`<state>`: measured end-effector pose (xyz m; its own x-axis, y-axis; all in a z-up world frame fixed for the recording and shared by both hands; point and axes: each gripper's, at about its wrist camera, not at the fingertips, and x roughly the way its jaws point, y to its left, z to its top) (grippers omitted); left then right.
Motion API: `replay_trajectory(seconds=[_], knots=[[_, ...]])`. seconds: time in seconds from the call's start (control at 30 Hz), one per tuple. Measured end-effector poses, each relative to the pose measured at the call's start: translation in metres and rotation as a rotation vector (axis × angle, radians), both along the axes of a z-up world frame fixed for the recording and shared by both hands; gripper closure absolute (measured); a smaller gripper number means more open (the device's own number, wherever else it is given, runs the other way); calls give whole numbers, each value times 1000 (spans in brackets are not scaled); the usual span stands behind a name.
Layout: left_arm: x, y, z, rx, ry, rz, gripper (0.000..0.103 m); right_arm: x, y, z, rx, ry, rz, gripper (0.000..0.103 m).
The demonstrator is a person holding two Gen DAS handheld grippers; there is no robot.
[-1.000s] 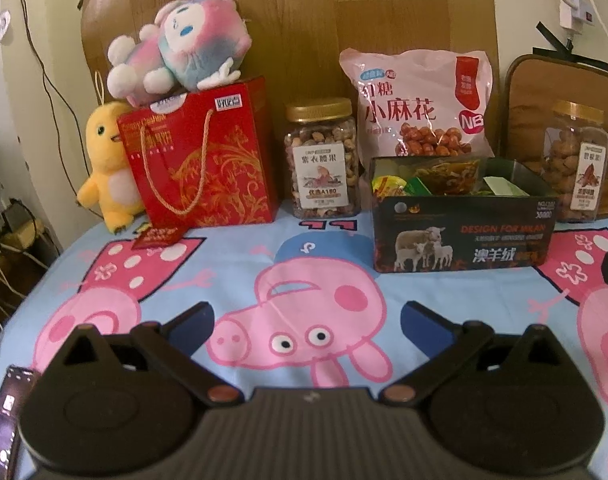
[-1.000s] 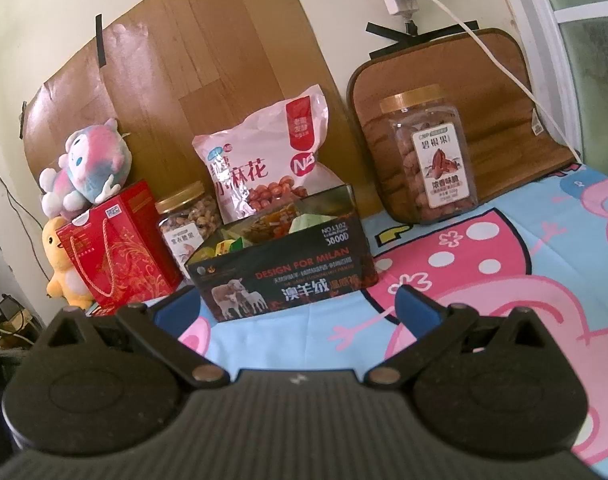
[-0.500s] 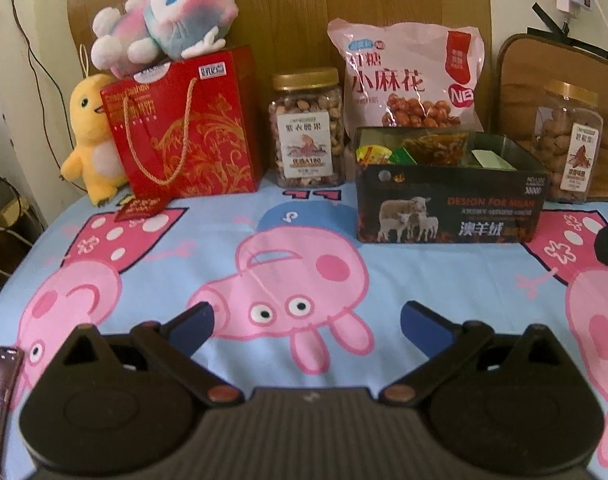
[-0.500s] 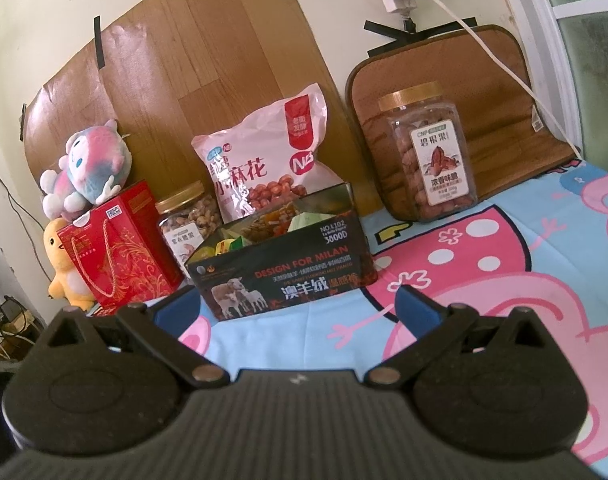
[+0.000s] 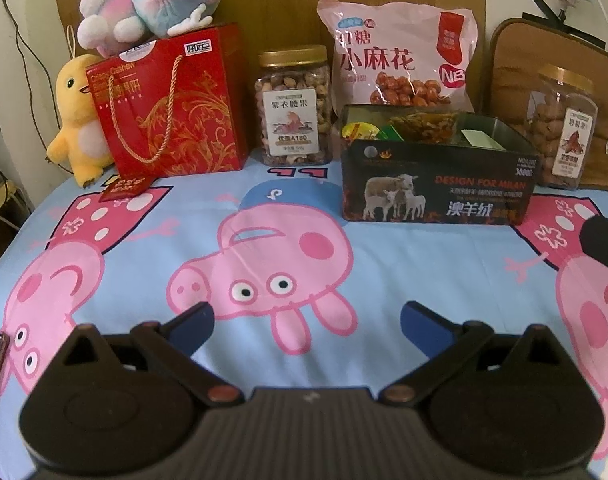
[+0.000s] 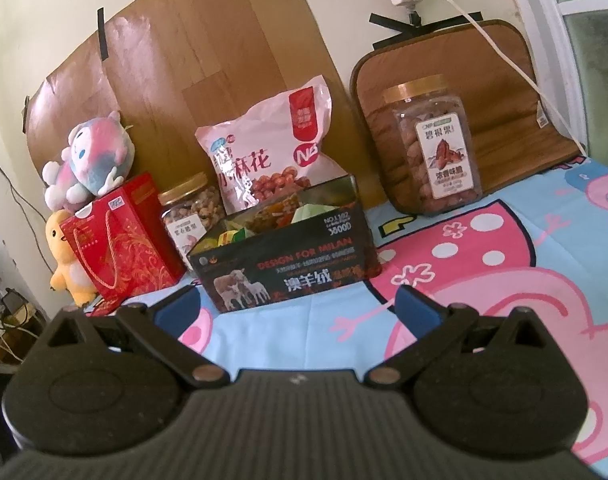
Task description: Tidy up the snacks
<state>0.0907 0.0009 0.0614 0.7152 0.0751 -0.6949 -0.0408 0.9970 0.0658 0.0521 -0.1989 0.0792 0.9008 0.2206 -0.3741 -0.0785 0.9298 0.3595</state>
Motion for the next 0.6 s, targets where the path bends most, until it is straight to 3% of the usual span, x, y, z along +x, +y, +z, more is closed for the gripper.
replay_trajectory(seconds=[0.6], knots=[[1,-2,-4,-3,15,-11,0,3,-2,-3,0,12,2,0]])
